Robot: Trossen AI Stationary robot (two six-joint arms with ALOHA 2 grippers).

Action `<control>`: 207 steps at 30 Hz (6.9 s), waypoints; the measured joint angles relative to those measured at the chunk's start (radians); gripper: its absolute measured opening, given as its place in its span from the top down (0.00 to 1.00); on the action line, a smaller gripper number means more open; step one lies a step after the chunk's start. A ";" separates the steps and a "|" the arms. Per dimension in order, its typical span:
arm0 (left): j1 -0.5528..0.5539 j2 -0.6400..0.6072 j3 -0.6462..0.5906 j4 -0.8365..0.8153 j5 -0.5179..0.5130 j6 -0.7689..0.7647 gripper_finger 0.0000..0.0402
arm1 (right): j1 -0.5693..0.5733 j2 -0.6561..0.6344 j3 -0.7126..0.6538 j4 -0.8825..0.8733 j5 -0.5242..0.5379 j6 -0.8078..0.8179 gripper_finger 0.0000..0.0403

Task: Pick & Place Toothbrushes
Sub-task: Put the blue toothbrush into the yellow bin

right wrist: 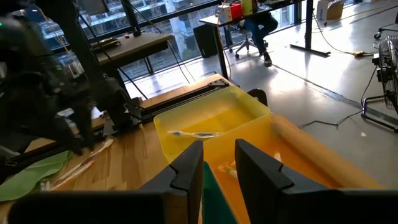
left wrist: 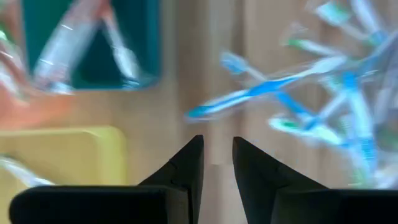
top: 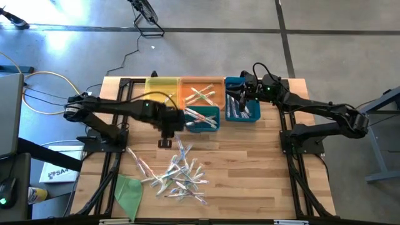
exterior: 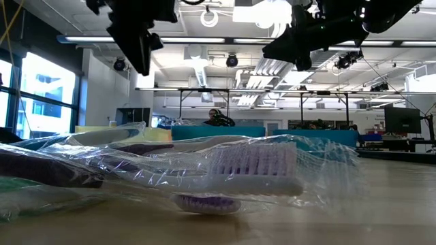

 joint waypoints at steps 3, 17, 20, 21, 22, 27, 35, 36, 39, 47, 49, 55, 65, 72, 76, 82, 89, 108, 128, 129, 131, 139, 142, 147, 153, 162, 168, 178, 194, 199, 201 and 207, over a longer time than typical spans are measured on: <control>0.053 0.006 0.000 0.022 0.000 0.163 0.80 | 0.000 0.000 0.000 0.000 0.000 0.000 0.79; 0.086 0.234 0.000 0.002 0.012 0.901 0.80 | 0.000 0.000 0.000 -0.001 0.006 0.000 0.79; 0.086 0.280 0.000 0.005 0.015 0.936 0.80 | 0.000 0.000 0.000 -0.001 0.006 0.001 0.79; 0.086 0.290 0.000 0.005 0.015 0.950 0.80 | 0.000 0.000 0.000 -0.002 0.006 0.000 0.79; 0.085 0.299 0.000 0.007 0.015 0.964 0.80 | 0.000 0.000 0.000 -0.002 0.006 0.001 0.79; 0.084 0.303 0.000 0.064 0.052 1.014 0.80 | 0.000 0.000 0.000 -0.016 0.007 0.001 0.79; 0.065 0.301 0.000 0.151 0.052 1.131 0.80 | 0.000 0.000 0.000 -0.045 0.007 0.008 0.79; 0.054 0.301 0.000 0.155 0.053 1.171 0.80 | 0.000 0.000 0.000 -0.050 0.007 0.008 0.79; 0.019 0.301 0.000 0.160 0.069 1.294 0.80 | 0.000 0.000 0.000 -0.055 0.006 0.008 0.79; -0.053 0.301 0.000 0.174 0.135 1.303 0.69 | 0.000 0.000 0.000 -0.055 0.005 0.009 0.79; -0.060 0.301 0.000 0.187 0.126 1.289 0.62 | 0.000 0.000 0.000 -0.055 0.005 0.009 0.79; -0.058 0.338 0.002 0.183 0.095 1.247 0.49 | 0.000 0.000 0.000 -0.055 0.005 0.009 0.79; -0.048 0.433 0.001 0.169 0.092 1.135 0.48 | 0.000 0.000 0.000 -0.071 0.004 0.009 0.79; -0.010 0.438 0.000 0.189 0.089 1.041 0.48 | 0.000 0.000 0.000 -0.075 0.004 0.010 0.79; 0.008 0.438 0.000 0.180 0.097 1.031 0.48 | 0.000 0.000 0.000 -0.076 0.004 0.010 0.79; 0.007 0.438 0.000 0.186 0.111 1.030 0.48 | 0.000 0.000 0.000 -0.077 0.002 0.010 0.79; 0.007 0.455 -0.020 0.186 0.135 1.030 0.54 | 0.000 0.000 0.000 -0.077 0.002 0.009 0.79; 0.007 0.454 -0.038 0.154 0.130 0.982 0.96 | 0.000 0.000 0.000 -0.106 0.003 0.012 0.79; 0.021 0.451 0.107 -0.055 0.127 0.892 0.97 | 0.000 0.000 0.000 -0.105 -0.003 0.009 0.79; 0.027 0.451 0.123 -0.061 0.122 0.891 0.97 | 0.000 0.000 0.000 -0.105 -0.003 0.009 0.79; 0.039 0.451 0.169 -0.070 0.119 0.873 0.97 | 0.000 0.000 0.000 -0.105 -0.009 0.009 0.79; 0.130 0.451 0.428 -0.147 0.066 0.712 0.97 | 0.000 -0.013 0.000 -0.105 -0.210 0.009 0.79; 0.169 0.451 0.550 -0.164 0.043 0.610 0.97 | 0.000 -0.029 0.000 -0.104 -0.265 0.009 0.79; 0.235 0.451 0.726 -0.221 -0.013 0.496 0.97 | 0.000 -0.067 0.000 -0.105 -0.308 0.009 0.79; 0.345 0.451 0.812 -0.284 -0.027 0.376 0.97 | 0.000 -0.097 0.000 -0.105 -0.310 0.007 0.79; 0.524 0.453 0.786 -0.345 -0.026 0.276 0.97 | 0.000 -0.100 0.000 -0.105 -0.310 0.001 0.79; 0.646 0.453 0.734 -0.370 -0.023 0.218 0.97 | 0.000 -0.100 0.000 -0.105 -0.274 -0.002 0.79; 0.701 0.453 0.602 -0.370 0.025 0.144 0.97 | 0.000 -0.100 0.000 -0.105 -0.262 0.000 0.79; 0.594 0.223 0.529 -0.514 -0.097 -0.022 0.97 | 0.000 -0.100 0.000 -0.106 -0.258 -0.026 0.79; 0.505 0.093 0.411 -0.519 -0.172 -0.197 0.97 | 0.000 -0.100 0.000 -0.106 -0.257 -0.050 0.79; 0.469 0.042 0.347 -0.517 -0.189 -0.282 0.97 | 0.000 -0.100 0.000 -0.106 -0.257 -0.051 0.79; 0.360 -0.105 0.117 -0.426 -0.248 -0.548 0.97 | 0.000 -0.100 0.000 -0.105 -0.254 -0.050 0.79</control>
